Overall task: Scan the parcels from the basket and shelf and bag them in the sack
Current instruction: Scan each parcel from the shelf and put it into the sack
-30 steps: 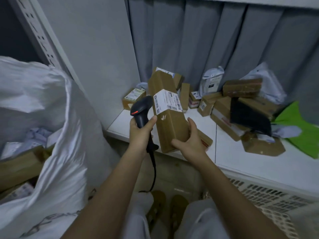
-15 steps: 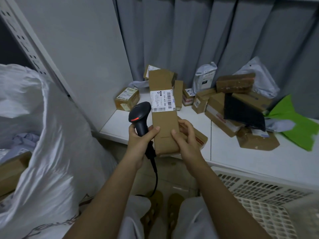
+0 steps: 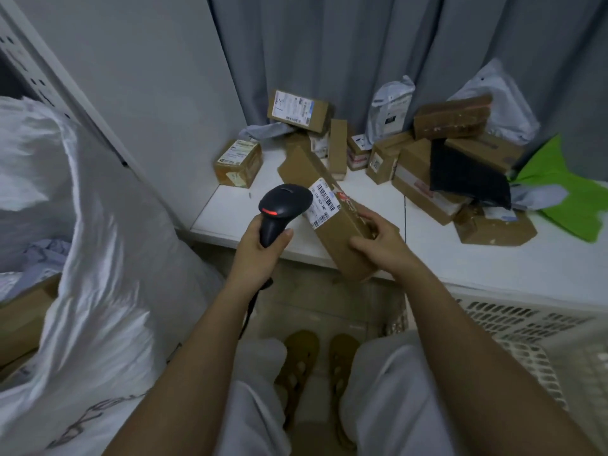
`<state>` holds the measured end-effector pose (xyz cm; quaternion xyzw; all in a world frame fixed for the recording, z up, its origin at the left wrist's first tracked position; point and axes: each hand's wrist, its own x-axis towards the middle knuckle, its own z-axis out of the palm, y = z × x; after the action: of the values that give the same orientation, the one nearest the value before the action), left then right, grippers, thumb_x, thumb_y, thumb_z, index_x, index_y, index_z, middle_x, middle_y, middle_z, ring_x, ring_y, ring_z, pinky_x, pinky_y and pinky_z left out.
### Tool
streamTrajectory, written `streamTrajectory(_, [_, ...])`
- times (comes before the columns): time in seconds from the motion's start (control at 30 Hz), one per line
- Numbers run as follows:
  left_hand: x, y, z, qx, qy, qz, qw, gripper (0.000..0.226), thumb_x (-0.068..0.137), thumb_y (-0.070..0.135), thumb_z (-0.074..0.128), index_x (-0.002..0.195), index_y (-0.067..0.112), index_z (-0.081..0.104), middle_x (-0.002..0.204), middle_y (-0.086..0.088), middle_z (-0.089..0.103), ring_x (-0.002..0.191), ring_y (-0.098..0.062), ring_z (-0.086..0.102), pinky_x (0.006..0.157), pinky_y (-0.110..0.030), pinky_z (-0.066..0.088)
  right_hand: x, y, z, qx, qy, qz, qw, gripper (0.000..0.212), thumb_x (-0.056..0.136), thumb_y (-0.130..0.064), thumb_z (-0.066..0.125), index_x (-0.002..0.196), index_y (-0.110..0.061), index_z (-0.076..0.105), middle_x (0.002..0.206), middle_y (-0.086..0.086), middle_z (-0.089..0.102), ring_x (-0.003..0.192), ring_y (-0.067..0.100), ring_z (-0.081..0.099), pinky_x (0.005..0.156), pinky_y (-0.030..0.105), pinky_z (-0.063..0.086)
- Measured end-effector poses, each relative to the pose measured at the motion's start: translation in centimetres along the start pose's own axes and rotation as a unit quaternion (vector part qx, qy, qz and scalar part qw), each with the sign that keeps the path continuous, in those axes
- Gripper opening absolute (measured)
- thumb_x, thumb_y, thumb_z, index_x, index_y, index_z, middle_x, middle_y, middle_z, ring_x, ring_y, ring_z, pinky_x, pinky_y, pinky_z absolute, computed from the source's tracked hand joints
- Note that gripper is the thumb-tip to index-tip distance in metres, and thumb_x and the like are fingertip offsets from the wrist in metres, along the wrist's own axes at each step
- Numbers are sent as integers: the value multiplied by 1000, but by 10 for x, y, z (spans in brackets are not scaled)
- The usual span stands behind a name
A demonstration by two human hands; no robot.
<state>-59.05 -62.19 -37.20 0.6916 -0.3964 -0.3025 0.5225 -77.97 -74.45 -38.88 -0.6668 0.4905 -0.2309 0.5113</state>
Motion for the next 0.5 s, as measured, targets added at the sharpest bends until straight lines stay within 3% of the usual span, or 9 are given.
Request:
streamTrajectory(0.1, [-4, -5, -7, 62, -38, 10, 997, 28, 91, 18, 64, 115, 23, 51, 95, 12, 57, 84, 2, 54, 61, 0, 38, 0, 7, -6, -50, -13, 5, 999, 61, 86, -20, 67, 143, -25, 44, 130, -1, 50, 108, 14, 50, 75, 20, 42])
streamTrajectory(0.3, [-8, -11, -17, 123, -75, -5, 990, 38, 89, 17, 66, 125, 17, 53, 106, 5, 57, 84, 4, 52, 63, -2, 37, -1, 11, -11, -73, -41, 16, 996, 59, 89, -21, 64, 144, -26, 43, 126, -6, 42, 110, 11, 45, 73, 17, 40])
streamTrajectory(0.4, [-9, -11, -21, 126, -94, -9, 987, 42, 90, 17, 65, 129, 18, 51, 114, 3, 58, 96, -8, 55, 71, -9, 37, -1, 11, -11, -90, -47, 13, 995, 59, 89, -21, 64, 144, -27, 43, 126, -7, 39, 111, 11, 43, 85, 24, 38])
streamTrajectory(0.5, [-9, -13, -23, 131, -105, -5, 986, 42, 89, 13, 64, 128, 18, 51, 114, -1, 59, 102, -15, 56, 74, -13, 38, 1, 12, -11, -85, -48, 12, 995, 59, 89, -20, 65, 144, -26, 44, 126, -8, 40, 111, 10, 43, 83, 22, 38])
